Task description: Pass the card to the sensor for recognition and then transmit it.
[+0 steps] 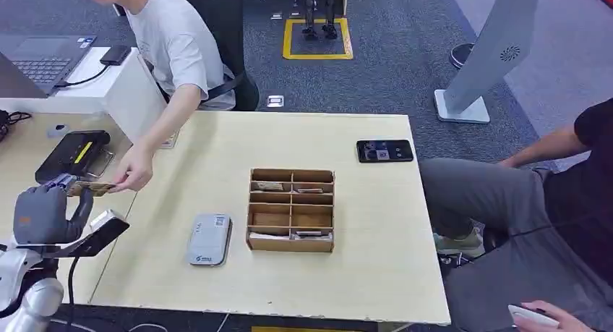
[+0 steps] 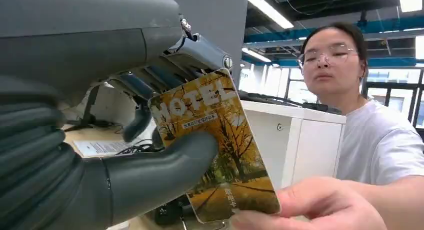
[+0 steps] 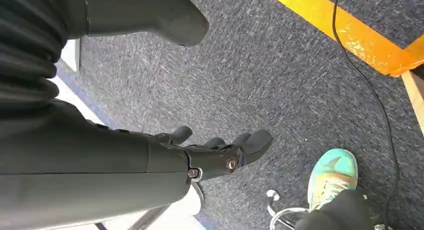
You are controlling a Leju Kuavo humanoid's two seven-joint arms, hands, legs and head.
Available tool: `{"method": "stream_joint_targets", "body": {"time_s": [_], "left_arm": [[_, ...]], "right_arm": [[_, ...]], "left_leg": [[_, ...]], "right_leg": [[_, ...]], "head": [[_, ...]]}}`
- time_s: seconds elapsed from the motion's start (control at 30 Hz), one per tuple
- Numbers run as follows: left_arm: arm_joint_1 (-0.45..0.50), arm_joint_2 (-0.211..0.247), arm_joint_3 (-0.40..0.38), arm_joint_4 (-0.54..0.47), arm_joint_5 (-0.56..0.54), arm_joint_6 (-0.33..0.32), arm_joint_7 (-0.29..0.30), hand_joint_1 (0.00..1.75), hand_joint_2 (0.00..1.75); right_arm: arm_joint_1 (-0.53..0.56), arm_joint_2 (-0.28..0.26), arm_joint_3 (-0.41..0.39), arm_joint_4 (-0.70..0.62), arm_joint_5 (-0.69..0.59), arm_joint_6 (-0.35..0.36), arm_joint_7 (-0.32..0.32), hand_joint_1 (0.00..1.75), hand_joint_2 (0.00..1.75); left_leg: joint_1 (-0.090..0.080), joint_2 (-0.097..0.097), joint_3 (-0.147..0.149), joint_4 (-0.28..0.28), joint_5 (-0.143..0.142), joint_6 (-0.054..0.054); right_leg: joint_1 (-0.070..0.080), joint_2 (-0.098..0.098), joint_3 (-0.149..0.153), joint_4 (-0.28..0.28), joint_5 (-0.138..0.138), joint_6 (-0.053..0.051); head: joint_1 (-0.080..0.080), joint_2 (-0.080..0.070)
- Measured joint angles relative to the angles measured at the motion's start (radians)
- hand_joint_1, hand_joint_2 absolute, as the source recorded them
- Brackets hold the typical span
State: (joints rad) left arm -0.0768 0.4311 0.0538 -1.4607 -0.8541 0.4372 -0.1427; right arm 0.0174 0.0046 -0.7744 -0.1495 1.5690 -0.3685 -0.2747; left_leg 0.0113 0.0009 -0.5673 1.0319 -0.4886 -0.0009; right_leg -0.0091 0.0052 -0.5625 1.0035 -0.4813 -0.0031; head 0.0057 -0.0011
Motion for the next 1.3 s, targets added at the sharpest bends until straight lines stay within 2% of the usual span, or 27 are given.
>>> {"method": "stream_joint_targets", "body": {"time_s": [0.17,0.27,0.53,0.63,0.77,0.87,0.93,0.97,1.07,1.2,1.3], "left_arm": [[0.000,-0.002,0.000,0.000,0.041,0.003,-0.037,1.75,1.75],[0.002,-0.006,0.000,0.000,0.090,0.015,-0.086,1.75,1.75],[0.004,-0.006,0.000,0.000,0.137,0.014,-0.118,1.75,1.75],[0.004,-0.013,0.000,-0.001,0.204,-0.070,-0.116,1.75,1.75],[0.018,-0.037,0.000,-0.044,0.387,-0.272,-0.111,1.75,1.75],[0.069,-0.049,-0.001,-0.115,0.533,-0.440,-0.135,1.75,1.75],[0.124,-0.056,-0.006,-0.178,0.566,-0.509,-0.155,1.75,1.75],[0.151,-0.059,-0.015,-0.210,0.557,-0.527,-0.163,1.75,1.75],[0.212,-0.064,-0.068,-0.275,0.470,-0.525,-0.169,1.75,1.75],[0.221,-0.083,-0.149,-0.302,0.414,-0.504,-0.110,1.75,1.75],[0.204,-0.111,-0.201,-0.303,0.431,-0.504,-0.065,1.75,1.75]], "right_arm": [[-0.004,-0.002,0.007,0.013,0.000,-0.010,0.000,0.00,1.75],[-0.008,-0.005,0.015,0.022,0.000,-0.010,0.001,0.00,1.75],[-0.013,-0.011,0.026,0.034,0.000,-0.011,0.001,0.00,1.75],[-0.013,-0.011,0.026,0.037,-0.001,-0.018,0.001,0.00,1.75],[-0.014,-0.011,0.026,0.045,-0.009,-0.028,0.010,0.00,1.75],[-0.014,-0.013,0.026,0.056,-0.017,-0.041,0.002,0.00,1.75],[-0.014,-0.015,0.026,0.065,-0.020,-0.042,0.002,0.00,1.75],[-0.014,-0.016,0.026,0.070,-0.021,-0.042,0.003,0.00,1.75],[-0.015,-0.020,0.026,0.077,-0.021,-0.042,0.003,0.00,1.75],[-0.021,-0.021,0.027,0.078,-0.022,-0.042,-0.001,0.00,1.75],[-0.024,-0.021,0.027,0.075,-0.026,-0.039,0.000,0.00,1.75]], "left_leg": [[0.000,0.000,0.000,0.000,0.000,0.000],[0.000,0.000,0.000,0.000,0.000,0.000],[0.000,0.000,0.000,0.000,0.000,0.000],[0.000,0.000,0.000,0.000,0.000,0.000],[0.000,0.000,0.000,0.000,0.000,0.000],[0.000,0.002,0.000,0.000,0.000,0.000],[0.000,0.002,0.000,0.000,-0.001,0.000],[-0.001,0.002,-0.001,0.000,-0.001,0.001],[-0.001,0.001,-0.001,0.000,-0.001,0.001],[-0.001,0.001,-0.001,0.000,-0.001,0.002],[0.000,0.000,-0.001,0.000,0.000,0.001]], "right_leg": [[0.000,0.000,0.000,0.000,0.000,0.000],[0.000,0.000,0.000,0.000,0.000,0.000],[0.000,-0.001,0.000,0.000,0.000,0.000],[0.000,-0.001,0.000,0.000,0.000,0.000],[0.000,-0.001,0.000,0.000,0.000,0.000],[0.000,0.001,0.000,0.000,0.000,0.000],[0.000,0.002,-0.001,0.000,0.000,0.000],[0.000,0.002,-0.001,0.000,0.000,0.000],[0.000,0.001,-0.001,0.000,-0.001,0.001],[0.000,0.000,-0.001,0.000,0.000,0.001],[0.000,-0.001,-0.001,0.000,0.001,0.001]], "head": [[0.000,0.000],[0.000,0.000],[0.000,0.000],[0.000,0.000],[0.000,0.000],[0.000,0.000],[0.000,0.000],[0.000,0.000],[0.000,0.000],[0.000,0.000],[0.000,0.000]]}}
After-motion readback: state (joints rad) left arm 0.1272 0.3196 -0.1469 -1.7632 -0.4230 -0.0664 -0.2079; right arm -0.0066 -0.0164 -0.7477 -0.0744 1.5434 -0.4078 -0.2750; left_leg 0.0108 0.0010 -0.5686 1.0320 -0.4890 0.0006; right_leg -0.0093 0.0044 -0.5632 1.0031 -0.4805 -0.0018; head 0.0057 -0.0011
